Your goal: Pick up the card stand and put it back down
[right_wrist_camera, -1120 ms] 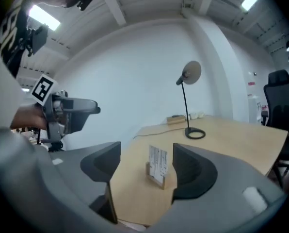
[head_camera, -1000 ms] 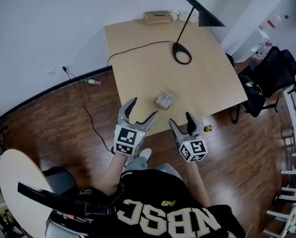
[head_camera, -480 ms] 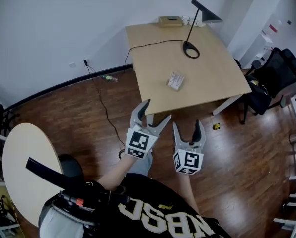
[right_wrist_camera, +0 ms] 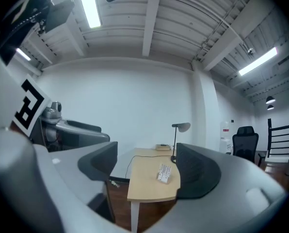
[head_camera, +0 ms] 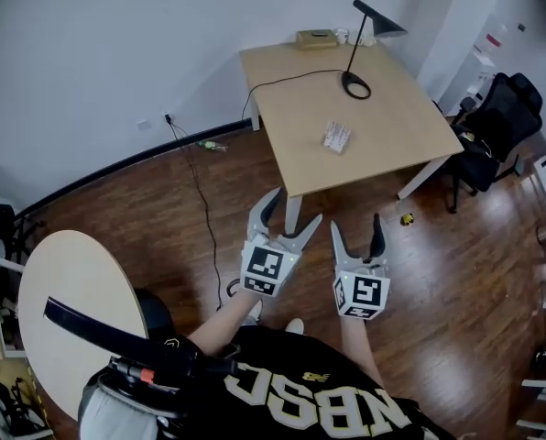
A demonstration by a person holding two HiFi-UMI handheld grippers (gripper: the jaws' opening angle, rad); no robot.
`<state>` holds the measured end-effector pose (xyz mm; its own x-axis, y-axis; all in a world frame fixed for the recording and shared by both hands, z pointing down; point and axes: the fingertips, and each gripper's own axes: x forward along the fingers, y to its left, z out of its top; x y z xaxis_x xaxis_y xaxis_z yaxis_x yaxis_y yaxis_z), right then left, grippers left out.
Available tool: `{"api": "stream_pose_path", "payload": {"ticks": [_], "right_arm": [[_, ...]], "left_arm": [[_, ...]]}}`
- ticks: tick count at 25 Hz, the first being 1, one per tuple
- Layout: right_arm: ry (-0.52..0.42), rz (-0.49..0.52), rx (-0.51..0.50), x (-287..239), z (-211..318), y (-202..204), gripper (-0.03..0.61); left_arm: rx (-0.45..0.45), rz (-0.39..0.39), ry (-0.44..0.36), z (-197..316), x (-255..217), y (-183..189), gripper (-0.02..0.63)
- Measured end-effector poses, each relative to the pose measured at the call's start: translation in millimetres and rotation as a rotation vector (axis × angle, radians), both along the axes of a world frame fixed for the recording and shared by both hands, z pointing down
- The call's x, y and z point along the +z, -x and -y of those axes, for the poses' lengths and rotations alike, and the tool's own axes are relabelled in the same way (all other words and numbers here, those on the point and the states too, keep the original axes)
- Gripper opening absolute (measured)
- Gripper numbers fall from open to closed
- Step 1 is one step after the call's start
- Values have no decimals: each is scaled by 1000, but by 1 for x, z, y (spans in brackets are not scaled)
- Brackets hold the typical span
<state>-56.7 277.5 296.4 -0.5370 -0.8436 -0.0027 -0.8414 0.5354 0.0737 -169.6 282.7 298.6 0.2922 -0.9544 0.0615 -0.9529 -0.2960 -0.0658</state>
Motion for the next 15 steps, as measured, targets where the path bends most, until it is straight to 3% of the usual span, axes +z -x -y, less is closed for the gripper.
{"api": "stream_pose_path", "payload": {"ticks": [5, 15], "right_arm": [[-16, -36, -29, -11, -17, 38, 370], [-15, -83, -41, -1, -25, 75, 364]], "left_arm": [[-6, -24, 5, -15, 0, 28, 388], [-37, -44, -2, -29, 5, 77, 387]]}}
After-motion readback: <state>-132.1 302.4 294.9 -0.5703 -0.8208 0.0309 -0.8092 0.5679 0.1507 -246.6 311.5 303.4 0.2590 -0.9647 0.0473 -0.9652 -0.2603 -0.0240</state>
